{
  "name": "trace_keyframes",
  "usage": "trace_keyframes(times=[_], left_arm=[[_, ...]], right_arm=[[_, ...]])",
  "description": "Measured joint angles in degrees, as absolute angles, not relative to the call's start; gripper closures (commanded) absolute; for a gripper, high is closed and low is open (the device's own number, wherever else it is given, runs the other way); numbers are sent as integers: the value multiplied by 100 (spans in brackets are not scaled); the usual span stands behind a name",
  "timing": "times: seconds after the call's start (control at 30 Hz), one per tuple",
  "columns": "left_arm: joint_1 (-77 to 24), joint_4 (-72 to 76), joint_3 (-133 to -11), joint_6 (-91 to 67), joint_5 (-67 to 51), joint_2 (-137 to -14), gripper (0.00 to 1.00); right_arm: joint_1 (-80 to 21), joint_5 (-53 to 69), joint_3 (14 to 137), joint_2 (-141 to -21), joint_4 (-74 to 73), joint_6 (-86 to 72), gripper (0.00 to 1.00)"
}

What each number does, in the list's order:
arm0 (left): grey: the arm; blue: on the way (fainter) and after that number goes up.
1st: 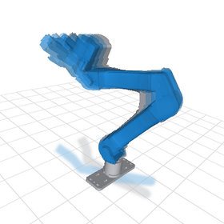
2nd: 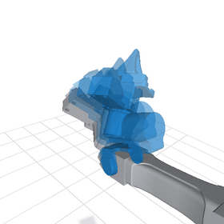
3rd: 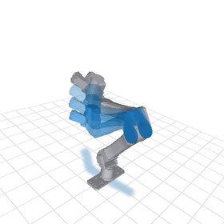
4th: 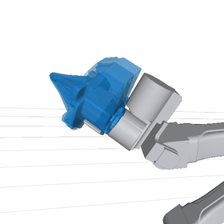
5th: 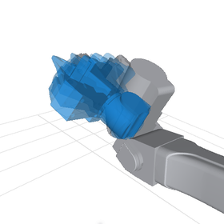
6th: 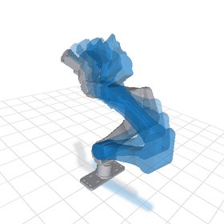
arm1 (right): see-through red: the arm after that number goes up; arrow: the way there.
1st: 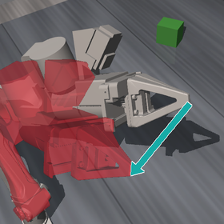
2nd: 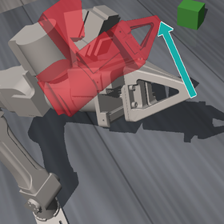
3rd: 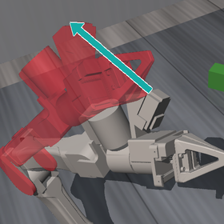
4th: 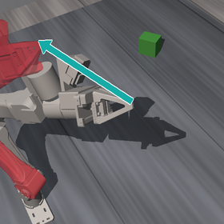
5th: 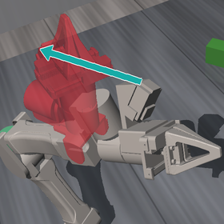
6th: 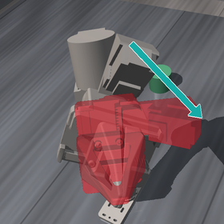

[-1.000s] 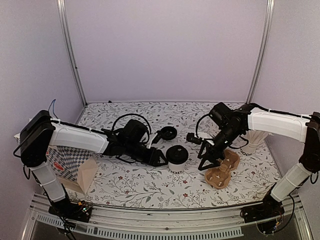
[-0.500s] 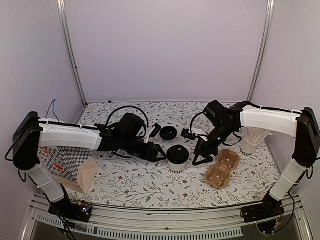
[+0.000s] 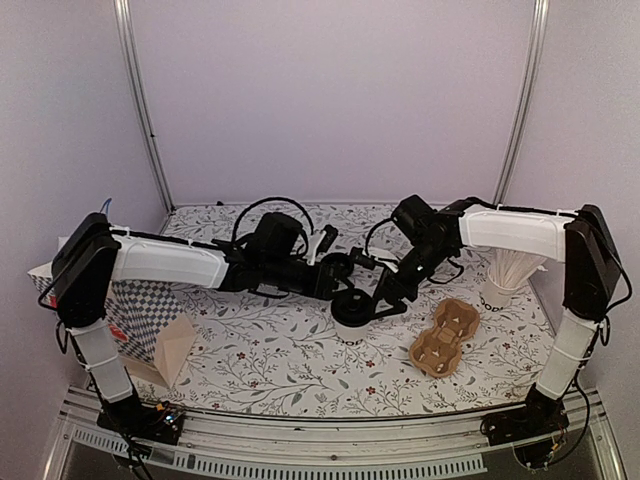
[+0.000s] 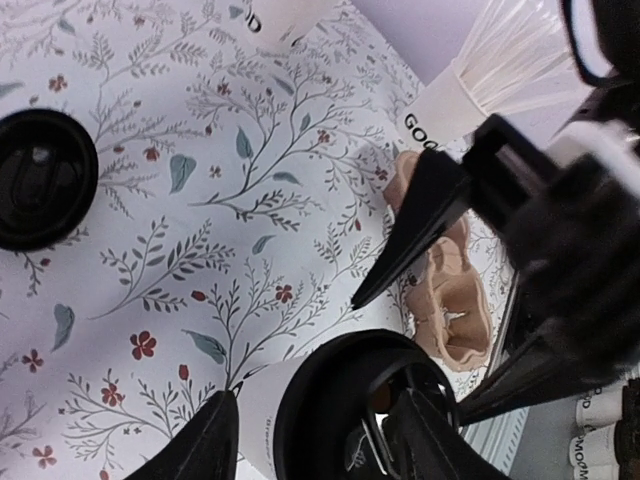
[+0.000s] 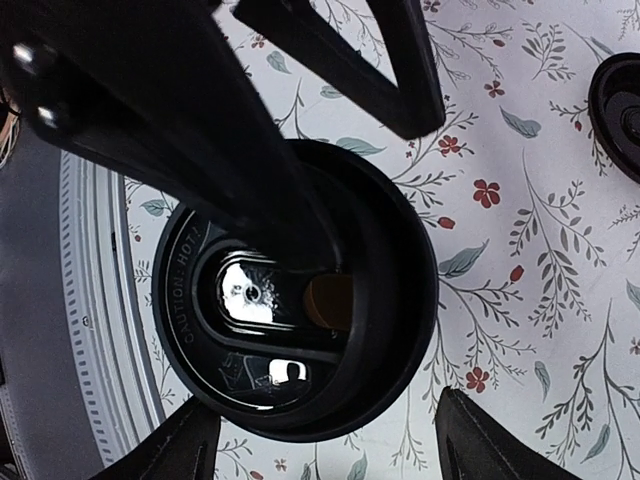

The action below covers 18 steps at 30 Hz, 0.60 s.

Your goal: Pack the takeout coffee

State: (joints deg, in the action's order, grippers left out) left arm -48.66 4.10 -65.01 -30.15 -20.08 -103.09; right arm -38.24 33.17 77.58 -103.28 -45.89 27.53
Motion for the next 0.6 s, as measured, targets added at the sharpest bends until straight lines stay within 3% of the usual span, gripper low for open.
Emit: trace_keyframes(times=[0.2, 0.33, 0.47, 0.6], left_arm=[[-4871, 696, -6414, -3162, -2171, -10600, 59], [-4871, 1020, -6243, -3262, -2250, -10597, 63], [-4858, 1323, -6051, -3350, -2316, -10595, 64], [-4829, 1498, -5966, -3420, -2355, -10593, 59]], right_arm=[[-3806, 3371, 7765, -10427, -4491, 2604, 24], [-3754, 3479, 7804, -10514, -4519, 2499, 31], [-3706, 3730, 7968, -10733, -4694, 2344, 38], [-3667, 3940, 8149, -10919, -4923, 2241, 35]])
